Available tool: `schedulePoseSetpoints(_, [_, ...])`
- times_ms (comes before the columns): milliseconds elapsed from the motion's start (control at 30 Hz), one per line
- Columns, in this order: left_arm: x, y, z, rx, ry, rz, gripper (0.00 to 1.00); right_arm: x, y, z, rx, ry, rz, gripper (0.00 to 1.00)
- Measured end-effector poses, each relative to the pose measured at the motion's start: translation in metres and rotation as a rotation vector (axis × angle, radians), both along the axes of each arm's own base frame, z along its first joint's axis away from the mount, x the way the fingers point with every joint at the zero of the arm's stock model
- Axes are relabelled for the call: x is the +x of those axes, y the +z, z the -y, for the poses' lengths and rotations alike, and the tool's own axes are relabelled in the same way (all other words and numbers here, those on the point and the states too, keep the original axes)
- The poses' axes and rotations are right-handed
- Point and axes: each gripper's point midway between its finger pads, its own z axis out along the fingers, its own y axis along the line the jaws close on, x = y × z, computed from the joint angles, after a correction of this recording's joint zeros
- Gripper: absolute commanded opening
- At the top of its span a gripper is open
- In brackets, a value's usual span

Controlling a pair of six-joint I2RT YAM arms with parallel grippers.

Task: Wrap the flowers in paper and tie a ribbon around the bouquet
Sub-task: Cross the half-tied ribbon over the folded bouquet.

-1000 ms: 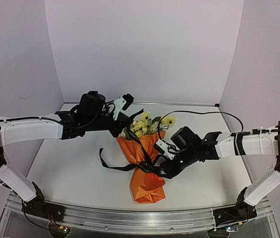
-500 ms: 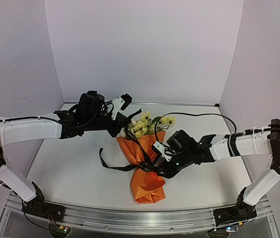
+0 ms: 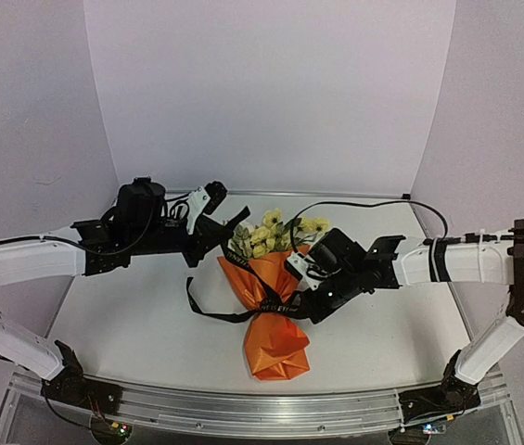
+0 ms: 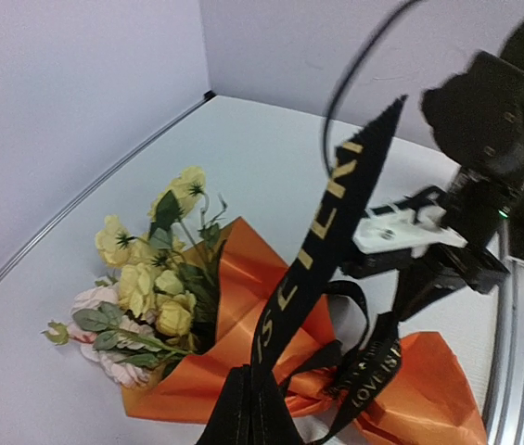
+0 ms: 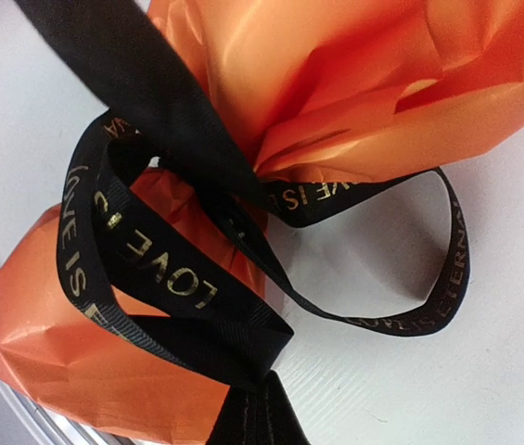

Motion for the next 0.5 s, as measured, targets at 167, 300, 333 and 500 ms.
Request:
schedulePoseSetpoints(167, [-0.041,0.006,0.002,-0.028,-0.2,0.057,0.0,0.008,0.019,-0.002,-0.006,-0.025,0.006,0.0])
schedulePoseSetpoints(300, [-0.077,0.008,0.018,-0.032,-0.36,0.094,0.0,0.022,0.03,-0.003,0.009,-0.065,-0.014,0.0])
schedulePoseSetpoints(333, [-0.088,0.006,0.023,-0.028,-0.402,0.093,0.0,0.028,0.031,-0.003,0.016,-0.082,-0.025,0.0])
schedulePoseSetpoints(500, [-0.135,-0.014,0.054,0.006,-0.594,0.068,0.0,0.054,0.033,-0.006,0.051,-0.147,-0.097,0.0])
